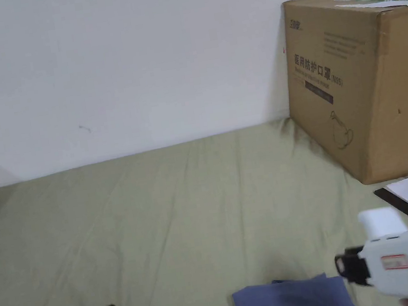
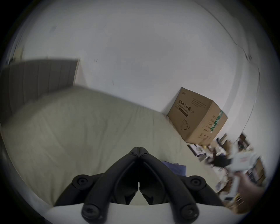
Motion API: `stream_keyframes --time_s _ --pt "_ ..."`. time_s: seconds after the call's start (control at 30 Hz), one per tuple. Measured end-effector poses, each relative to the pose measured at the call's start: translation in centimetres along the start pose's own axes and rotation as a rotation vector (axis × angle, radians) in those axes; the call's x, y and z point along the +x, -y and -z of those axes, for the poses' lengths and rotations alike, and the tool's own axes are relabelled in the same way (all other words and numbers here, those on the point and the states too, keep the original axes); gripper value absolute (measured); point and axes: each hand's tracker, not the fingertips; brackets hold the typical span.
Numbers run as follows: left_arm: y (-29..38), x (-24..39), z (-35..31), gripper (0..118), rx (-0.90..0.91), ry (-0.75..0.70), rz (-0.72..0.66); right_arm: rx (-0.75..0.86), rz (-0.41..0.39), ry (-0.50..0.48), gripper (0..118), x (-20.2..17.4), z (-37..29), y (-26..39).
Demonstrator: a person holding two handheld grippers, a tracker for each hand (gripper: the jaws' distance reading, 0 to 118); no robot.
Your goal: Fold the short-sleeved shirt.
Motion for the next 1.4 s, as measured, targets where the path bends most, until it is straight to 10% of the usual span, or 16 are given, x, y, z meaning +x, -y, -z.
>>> stream_keyframes --time_s 0.33,0.37,0.47,0.93,0.97,1.03,1.13,1.4 --pt "4.8 -5.5 7.7 3 -0.482 0.263 -0.329 -0.214 -0.031 0.109 0 3.1 13.2 2.6" --pt "5.4 -6.0 9.4 18 -0.531 0.34 -0.41 -0.215 -0.039 0.102 0 3.3 13.4 2.8" --pt "7.9 -6.5 14.8 117 -0.664 0.437 -0.506 -0.207 -0.031 0.05 0 4.3 13.1 2.8" --pt "15.7 1.4 30.8 115 -0.968 0.672 -0.623 -0.154 0.067 -0.025 0 5.9 12.6 4.0" --pt "15.5 1.7 30.5 105 -0.942 0.63 -0.547 -0.146 0.076 -0.027 0 5.9 12.4 4.1" --pt "15.3 2.0 29.7 13 -0.914 0.394 -0.315 -0.125 0.082 -0.024 0 5.8 12.0 4.4" --pt "14.9 0.6 28.5 14 -0.9 0.505 -0.466 -0.081 0.087 -0.029 0 5.1 10.4 4.7" --pt "0.1 -7.7 19.9 14 -0.772 0.429 -0.117 -0.035 0.056 -0.082 0 0.8 5.0 6.3"
